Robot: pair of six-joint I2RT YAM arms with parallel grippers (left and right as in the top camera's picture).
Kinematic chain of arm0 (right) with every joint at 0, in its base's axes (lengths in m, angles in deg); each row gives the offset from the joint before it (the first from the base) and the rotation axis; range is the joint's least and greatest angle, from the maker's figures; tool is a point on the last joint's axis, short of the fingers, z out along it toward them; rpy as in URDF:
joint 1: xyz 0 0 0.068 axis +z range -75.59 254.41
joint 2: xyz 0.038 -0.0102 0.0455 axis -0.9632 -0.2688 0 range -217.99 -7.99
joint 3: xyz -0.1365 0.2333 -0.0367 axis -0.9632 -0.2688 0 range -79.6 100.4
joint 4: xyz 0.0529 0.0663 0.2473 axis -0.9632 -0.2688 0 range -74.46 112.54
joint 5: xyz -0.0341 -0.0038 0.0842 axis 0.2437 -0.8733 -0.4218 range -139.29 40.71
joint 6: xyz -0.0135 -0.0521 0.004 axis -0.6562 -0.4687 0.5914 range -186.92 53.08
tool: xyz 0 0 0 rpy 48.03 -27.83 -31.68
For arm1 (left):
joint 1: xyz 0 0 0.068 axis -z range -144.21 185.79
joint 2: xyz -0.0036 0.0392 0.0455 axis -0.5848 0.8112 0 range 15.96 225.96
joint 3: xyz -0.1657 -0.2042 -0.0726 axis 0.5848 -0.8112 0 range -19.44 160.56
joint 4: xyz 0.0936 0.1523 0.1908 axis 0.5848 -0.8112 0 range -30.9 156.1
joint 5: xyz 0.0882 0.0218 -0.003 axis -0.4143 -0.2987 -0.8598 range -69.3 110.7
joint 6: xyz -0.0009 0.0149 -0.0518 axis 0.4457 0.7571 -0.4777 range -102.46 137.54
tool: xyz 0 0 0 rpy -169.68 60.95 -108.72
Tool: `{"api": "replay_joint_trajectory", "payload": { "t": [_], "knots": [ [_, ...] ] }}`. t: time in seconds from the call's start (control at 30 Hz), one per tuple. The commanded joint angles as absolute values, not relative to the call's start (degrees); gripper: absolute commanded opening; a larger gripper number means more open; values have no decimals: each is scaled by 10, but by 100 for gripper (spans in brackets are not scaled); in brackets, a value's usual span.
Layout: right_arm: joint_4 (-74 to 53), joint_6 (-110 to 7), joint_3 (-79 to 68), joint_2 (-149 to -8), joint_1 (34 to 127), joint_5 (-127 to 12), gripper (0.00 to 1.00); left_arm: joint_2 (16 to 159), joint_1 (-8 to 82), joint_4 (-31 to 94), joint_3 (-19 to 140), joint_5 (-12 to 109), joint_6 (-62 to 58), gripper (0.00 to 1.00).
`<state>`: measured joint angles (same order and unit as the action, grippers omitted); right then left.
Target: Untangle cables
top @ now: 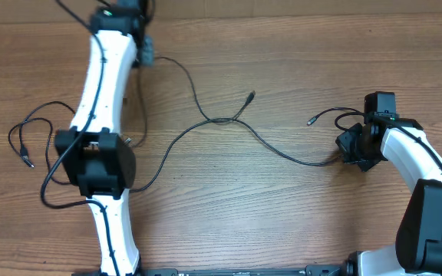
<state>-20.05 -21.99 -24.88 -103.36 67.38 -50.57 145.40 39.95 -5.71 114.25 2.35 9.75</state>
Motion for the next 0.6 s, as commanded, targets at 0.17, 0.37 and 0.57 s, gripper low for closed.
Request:
{"api": "replay_joint_trajectory", "payload": {
  "t": [0.17,0.37,0.57],
  "knots": [
    [-198,-225,-253,-1023,677,-504,4,1452,332,-100,1333,202,81,5],
    [-198,-224,-253,-1023,677,-505,6,1452,305,-125,1338,264,90,36],
    [-197,-224,-253,-1023,677,-505,26,1452,319,-149,1290,268,102,94]
  ]
}}
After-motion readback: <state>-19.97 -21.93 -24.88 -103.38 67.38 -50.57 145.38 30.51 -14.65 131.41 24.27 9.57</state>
